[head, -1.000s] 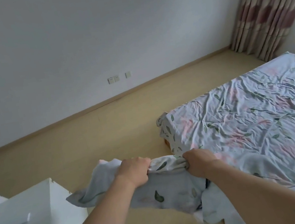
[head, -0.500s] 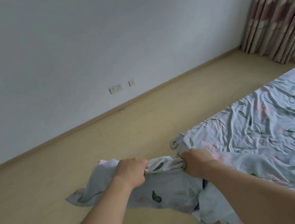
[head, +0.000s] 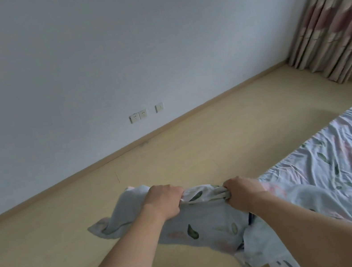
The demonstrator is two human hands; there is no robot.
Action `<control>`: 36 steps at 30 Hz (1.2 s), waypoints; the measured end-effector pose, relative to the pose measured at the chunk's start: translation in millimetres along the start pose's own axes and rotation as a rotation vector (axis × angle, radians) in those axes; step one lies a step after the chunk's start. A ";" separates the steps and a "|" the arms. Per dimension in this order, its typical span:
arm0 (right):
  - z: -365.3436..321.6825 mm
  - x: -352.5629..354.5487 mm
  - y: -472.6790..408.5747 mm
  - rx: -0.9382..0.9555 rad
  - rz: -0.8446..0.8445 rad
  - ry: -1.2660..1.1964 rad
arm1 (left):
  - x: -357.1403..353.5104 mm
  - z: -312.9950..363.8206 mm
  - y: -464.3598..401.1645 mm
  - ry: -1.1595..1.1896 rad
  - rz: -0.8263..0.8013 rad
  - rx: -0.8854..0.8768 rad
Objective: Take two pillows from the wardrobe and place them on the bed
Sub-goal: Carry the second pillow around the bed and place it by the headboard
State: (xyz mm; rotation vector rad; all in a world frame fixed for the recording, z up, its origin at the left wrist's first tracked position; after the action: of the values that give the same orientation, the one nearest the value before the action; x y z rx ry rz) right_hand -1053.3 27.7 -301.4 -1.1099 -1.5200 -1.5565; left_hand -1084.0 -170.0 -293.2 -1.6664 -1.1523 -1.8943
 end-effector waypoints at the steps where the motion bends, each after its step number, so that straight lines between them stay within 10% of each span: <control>1: -10.2 8.2 -14.5 -0.007 0.002 0.002 | 3.5 -19.1 -9.3 -0.002 0.005 -0.014; 14: -43.4 77.2 -212.7 -0.116 -0.007 -0.060 | 41.5 -176.2 -184.9 -0.032 0.000 -0.151; 36: 89.4 230.8 -535.9 -0.309 0.063 -0.176 | 184.8 -281.0 -565.2 -0.135 0.047 -0.333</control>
State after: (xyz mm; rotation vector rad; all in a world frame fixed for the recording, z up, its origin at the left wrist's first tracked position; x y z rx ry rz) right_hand -1623.3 180.6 -313.7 -1.4884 -1.3683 -1.7269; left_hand -1719.9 -2.3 -298.1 -2.0024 -0.8695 -2.0581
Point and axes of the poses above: each hand's wrist, its own y-axis away from the middle knuckle, its own x-axis out of the back of the hand, z = x × y, the point moved 5 cm from there along -y, towards the middle knuckle, and after that the axes turned 7 degrees about -x, right-handed, at the moved point
